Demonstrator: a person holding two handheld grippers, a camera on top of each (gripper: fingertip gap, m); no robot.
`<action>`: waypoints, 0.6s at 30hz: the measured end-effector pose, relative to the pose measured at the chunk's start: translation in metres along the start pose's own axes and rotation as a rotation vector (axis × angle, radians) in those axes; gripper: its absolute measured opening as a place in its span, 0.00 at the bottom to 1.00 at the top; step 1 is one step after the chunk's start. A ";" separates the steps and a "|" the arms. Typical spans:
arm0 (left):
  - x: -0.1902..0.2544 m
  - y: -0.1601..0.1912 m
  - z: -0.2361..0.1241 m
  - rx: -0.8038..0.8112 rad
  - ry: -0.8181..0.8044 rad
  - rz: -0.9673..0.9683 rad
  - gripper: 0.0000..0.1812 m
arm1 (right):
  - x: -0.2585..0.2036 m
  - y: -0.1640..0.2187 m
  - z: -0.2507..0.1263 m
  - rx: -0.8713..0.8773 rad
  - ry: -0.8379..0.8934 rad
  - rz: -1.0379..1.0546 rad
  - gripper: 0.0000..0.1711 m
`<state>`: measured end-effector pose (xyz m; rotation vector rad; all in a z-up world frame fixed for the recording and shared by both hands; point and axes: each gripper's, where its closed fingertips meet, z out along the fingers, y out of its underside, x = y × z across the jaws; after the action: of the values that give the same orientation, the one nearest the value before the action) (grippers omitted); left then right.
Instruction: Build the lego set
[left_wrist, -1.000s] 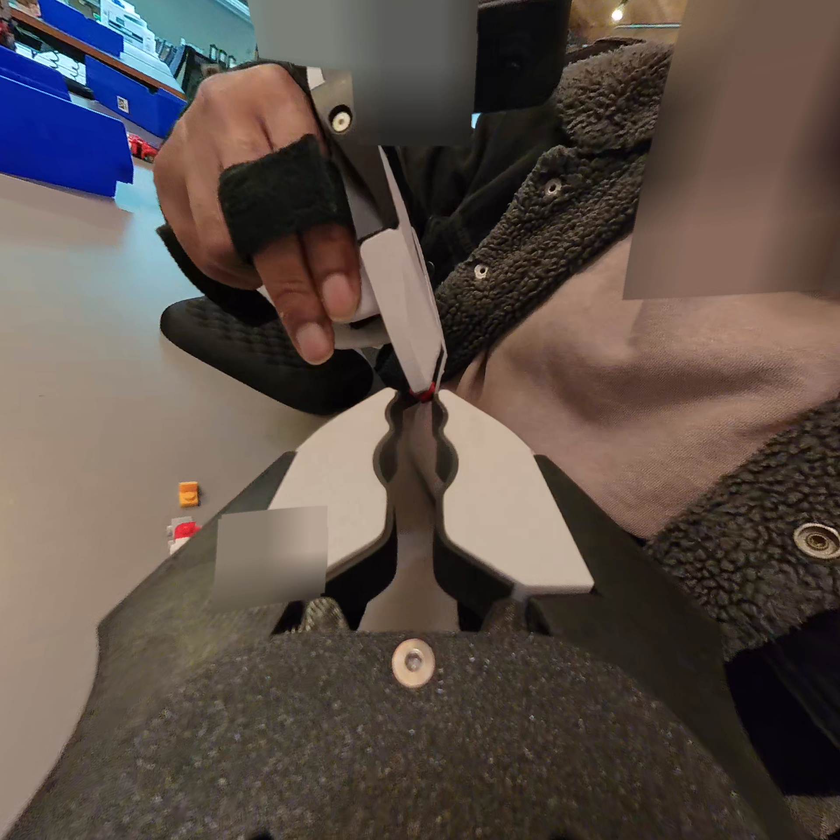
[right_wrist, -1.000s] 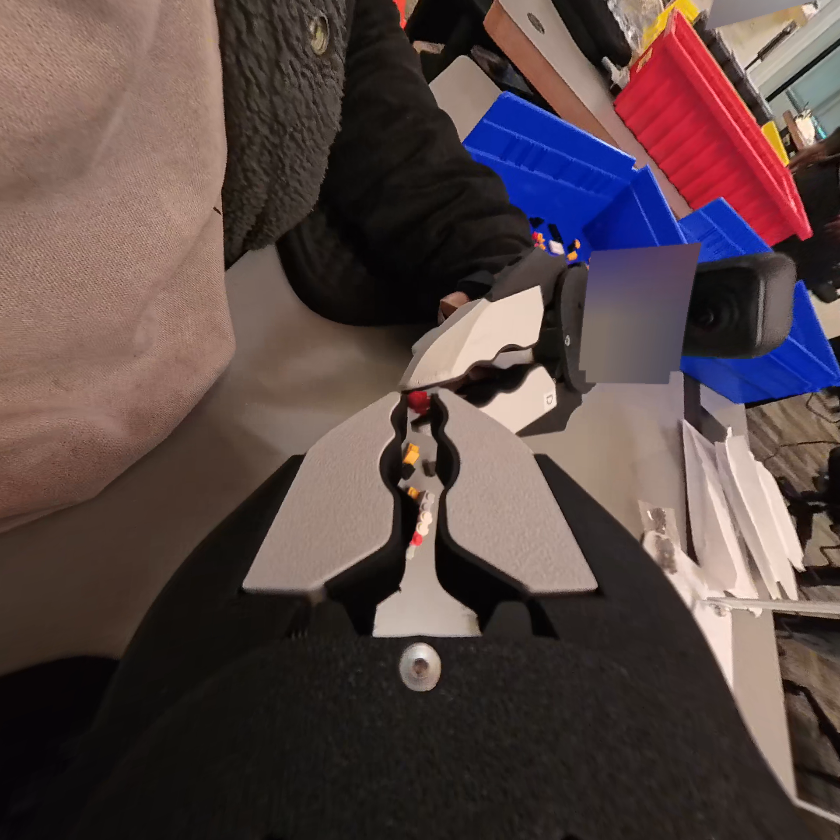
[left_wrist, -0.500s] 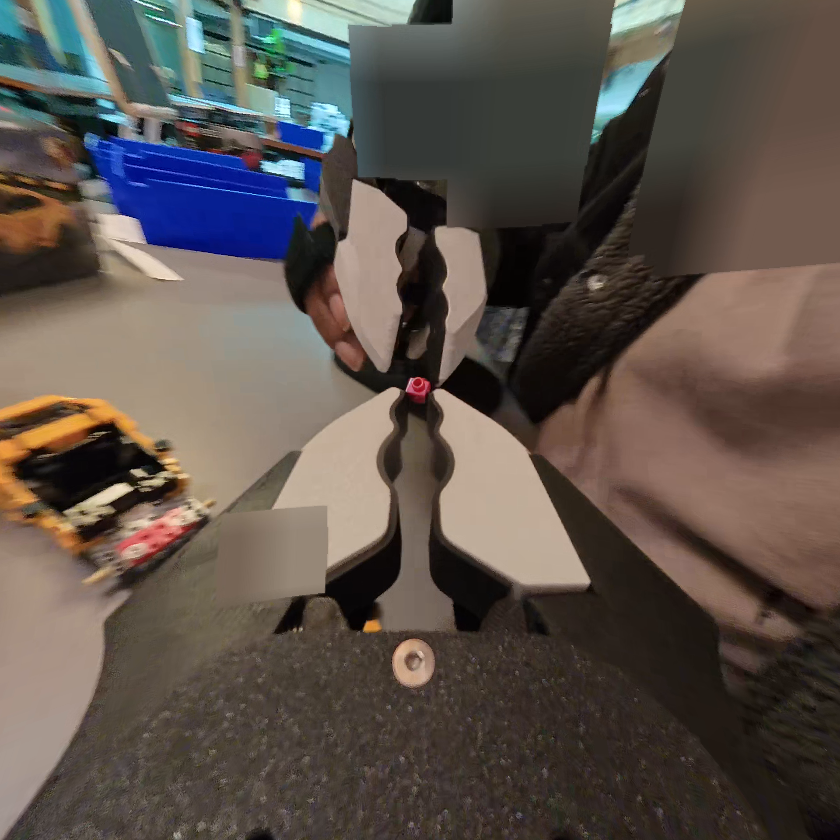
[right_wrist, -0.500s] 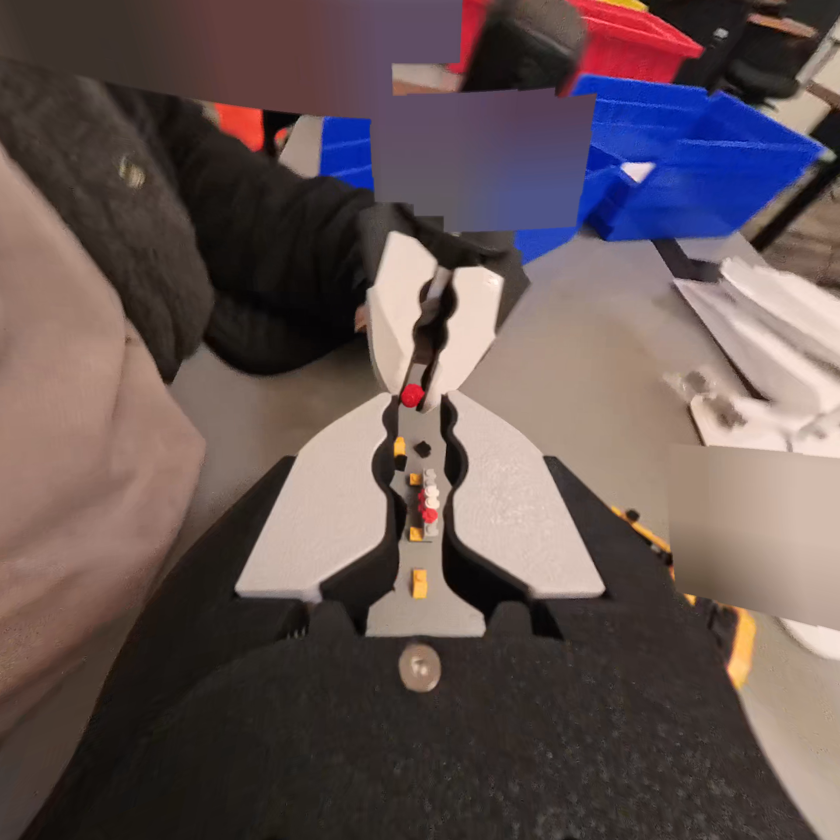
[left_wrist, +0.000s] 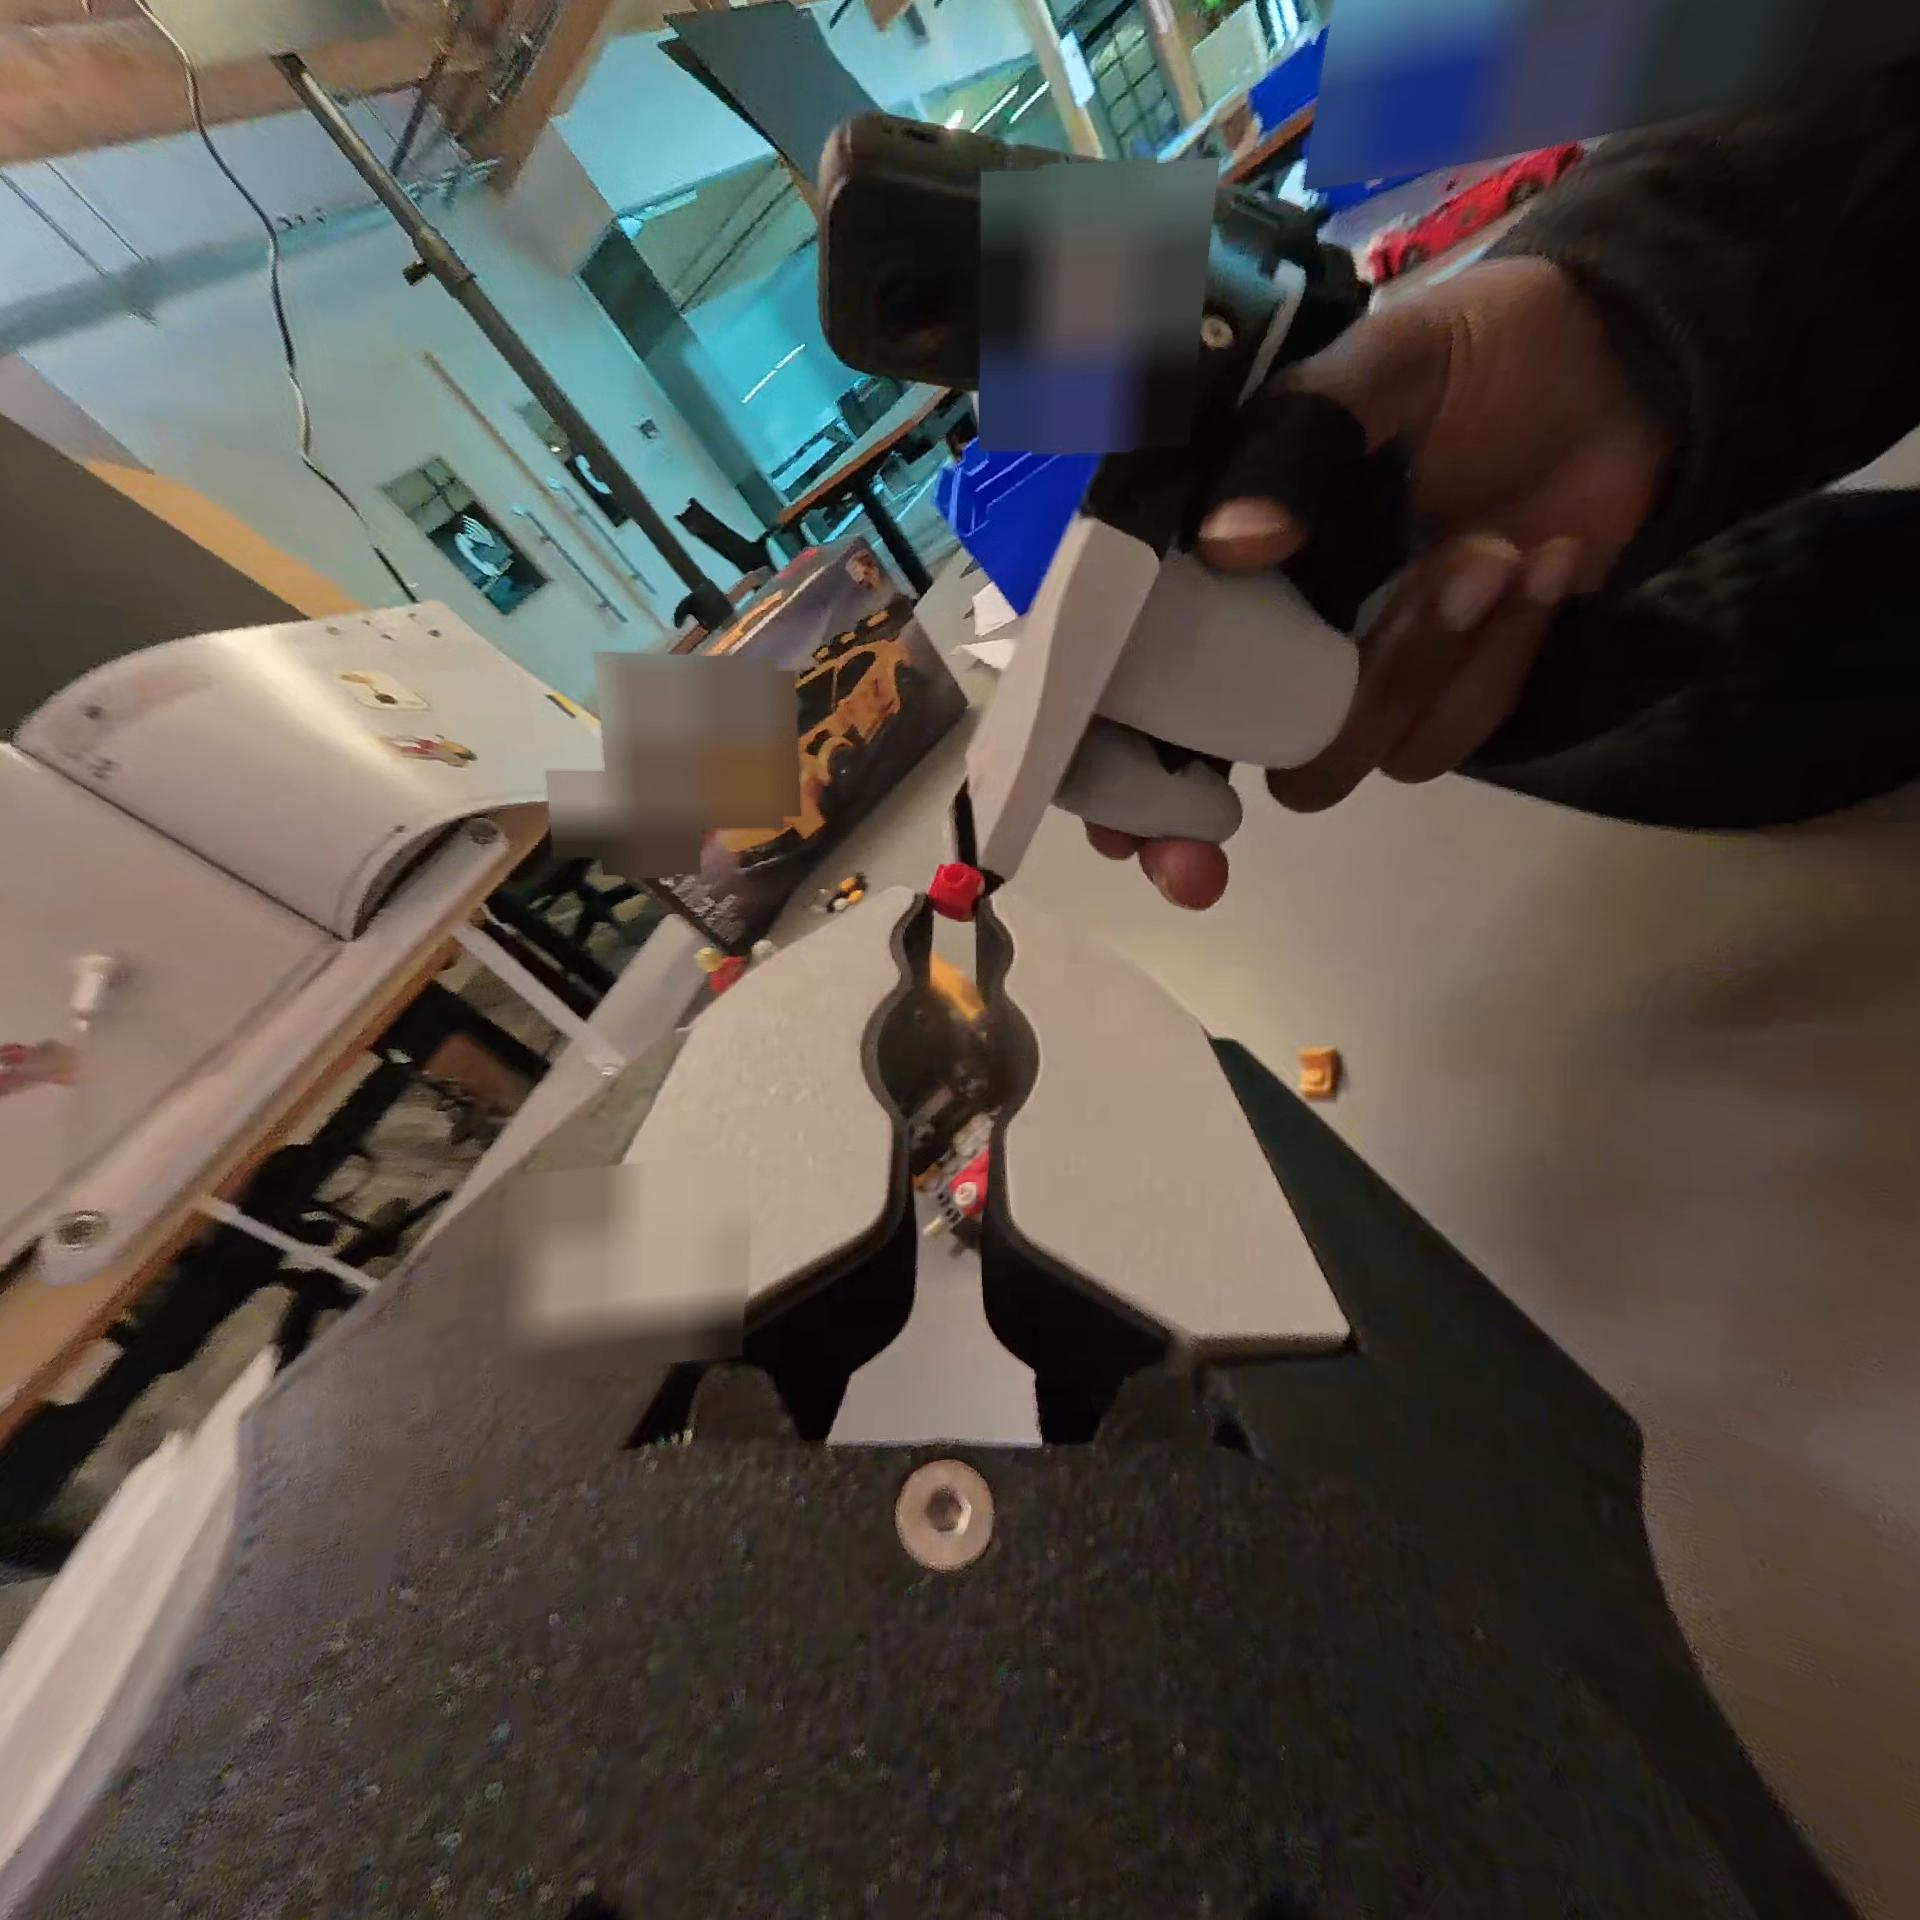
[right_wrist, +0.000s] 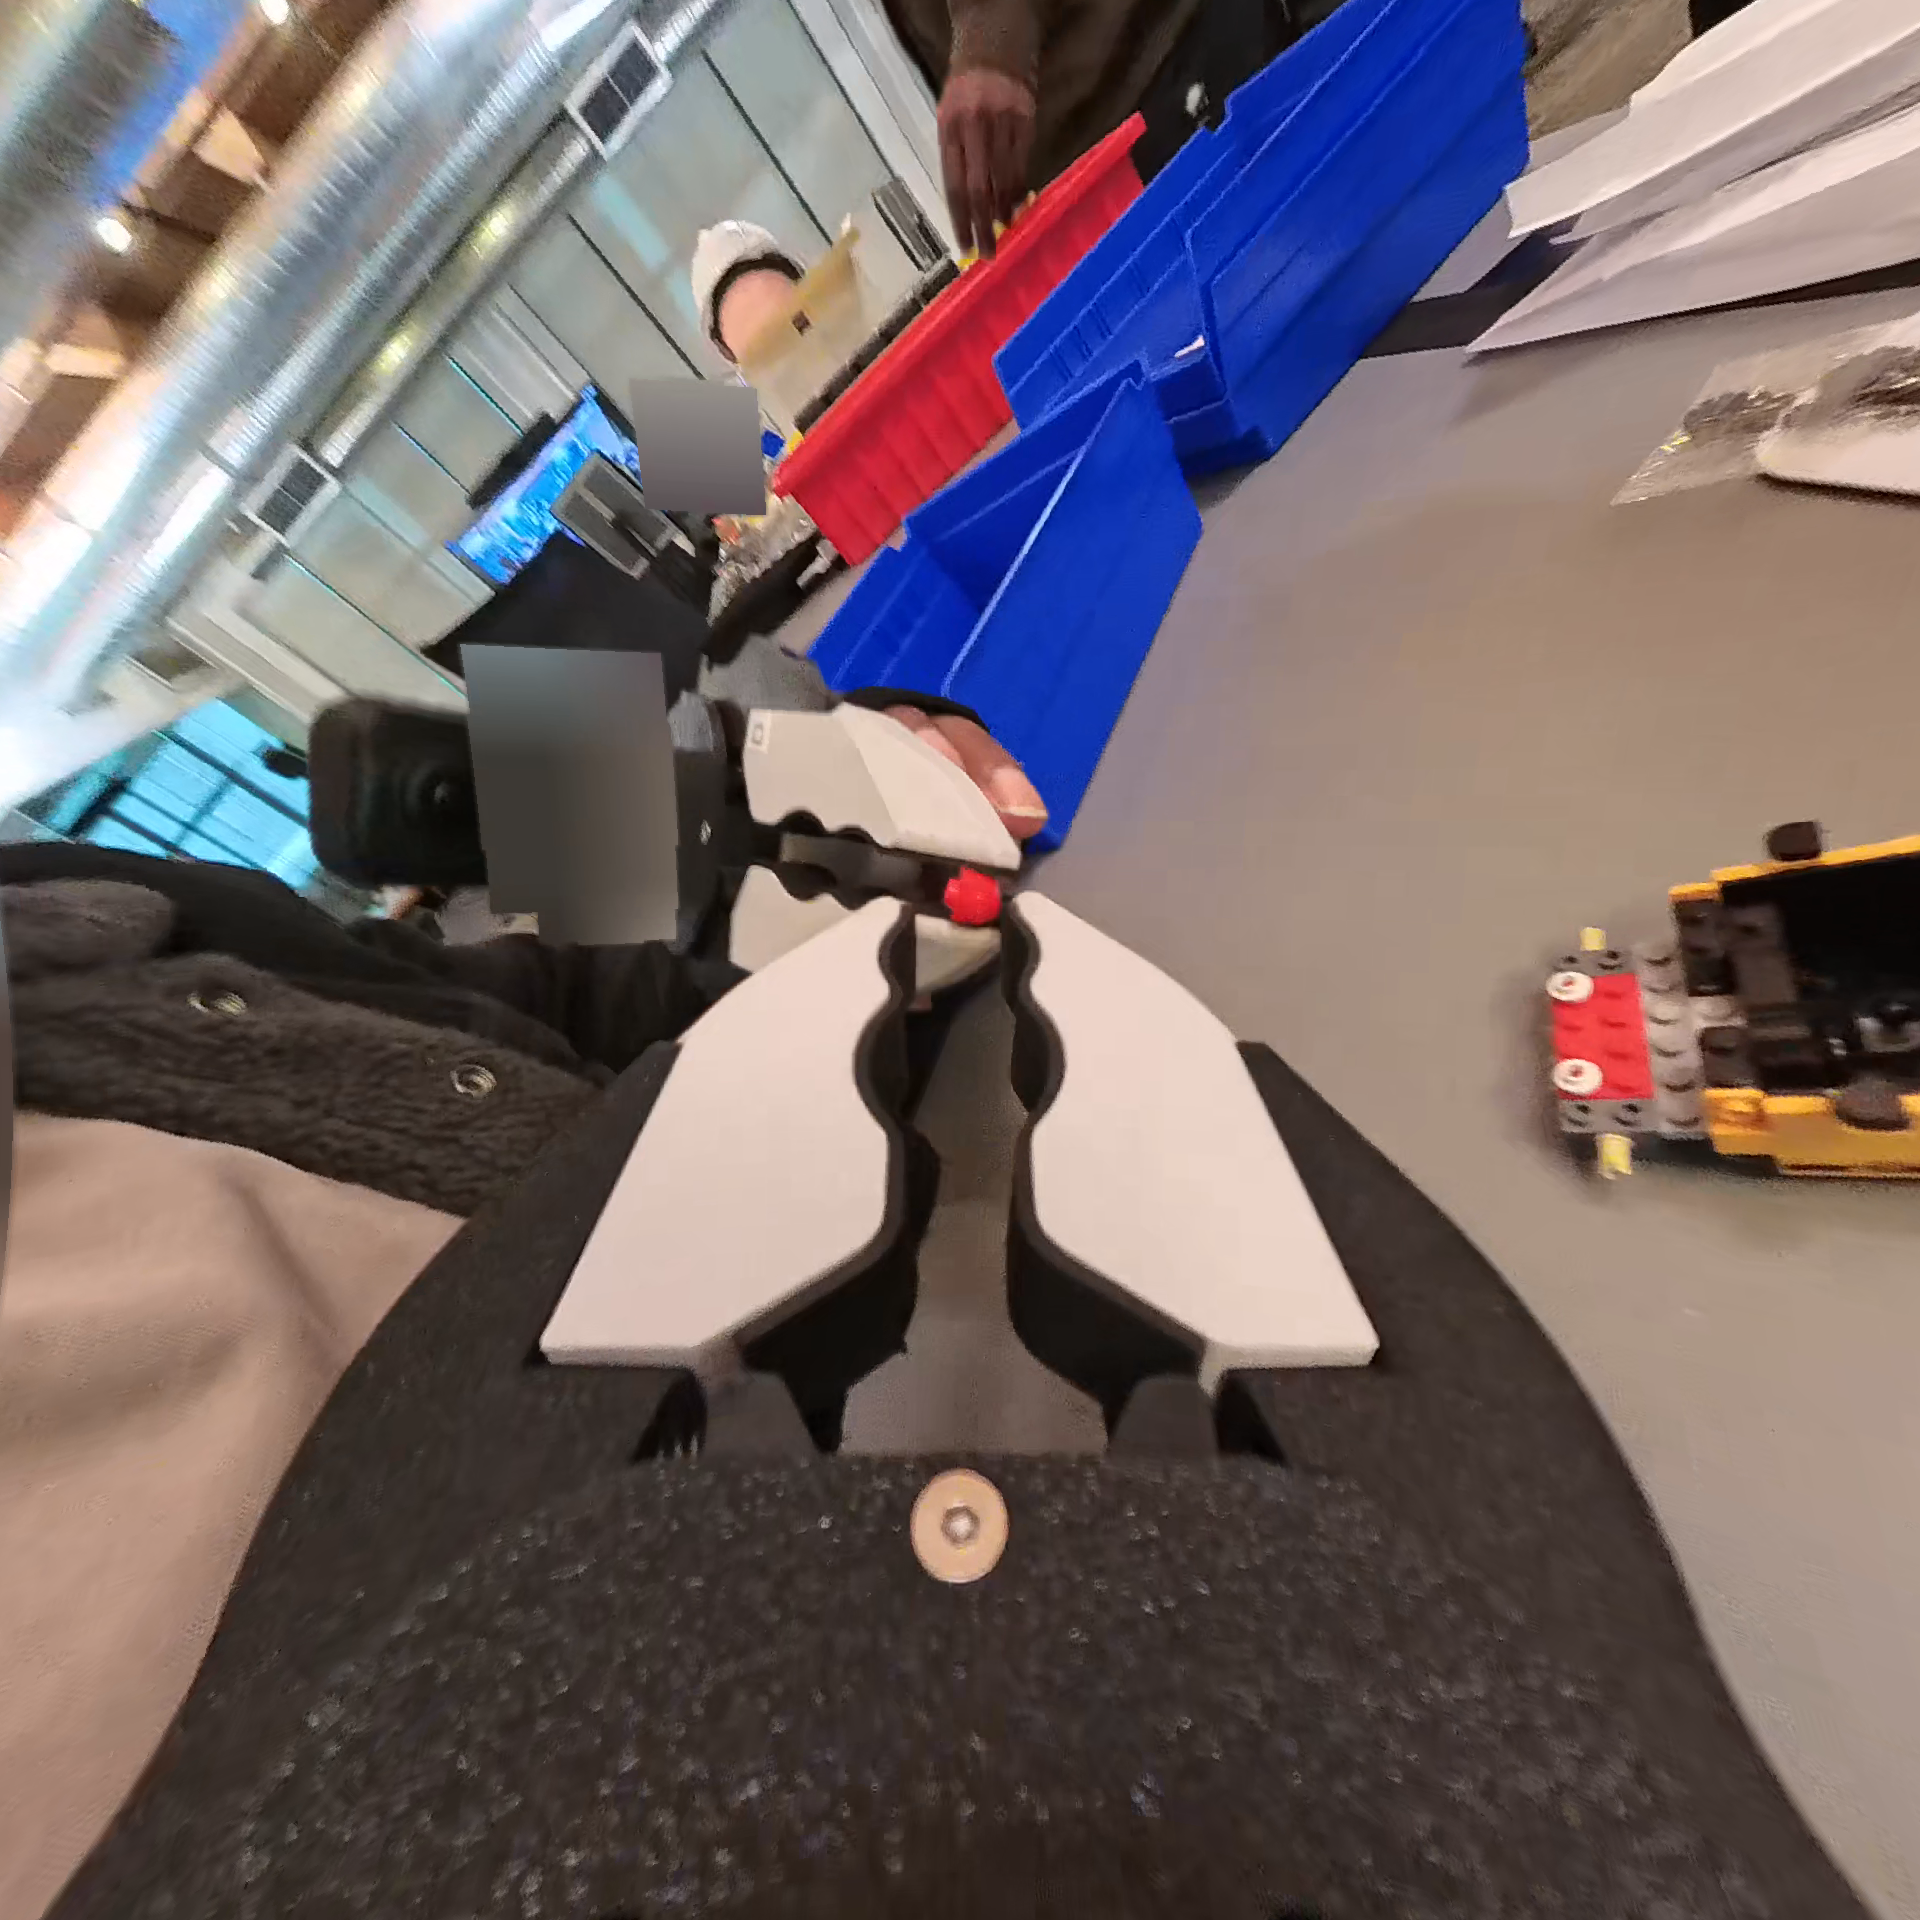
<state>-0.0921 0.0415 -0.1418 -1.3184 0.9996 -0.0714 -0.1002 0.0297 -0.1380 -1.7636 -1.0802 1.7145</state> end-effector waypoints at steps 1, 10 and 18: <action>-0.001 0.000 0.000 -0.003 -0.015 0.020 0.04 | 0.000 -0.002 0.001 0.012 0.000 0.019 0.09; -0.005 0.000 -0.001 -0.018 -0.060 0.096 0.04 | 0.002 -0.005 0.004 -0.002 0.017 0.018 0.05; 0.026 0.063 -0.018 -0.234 0.449 -0.458 0.11 | 0.035 0.050 0.004 -0.639 0.142 -0.504 0.05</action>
<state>-0.1182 0.0327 -0.2069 -1.7759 1.0802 -0.6376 -0.0961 0.0268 -0.1987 -1.6968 -1.9500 0.9811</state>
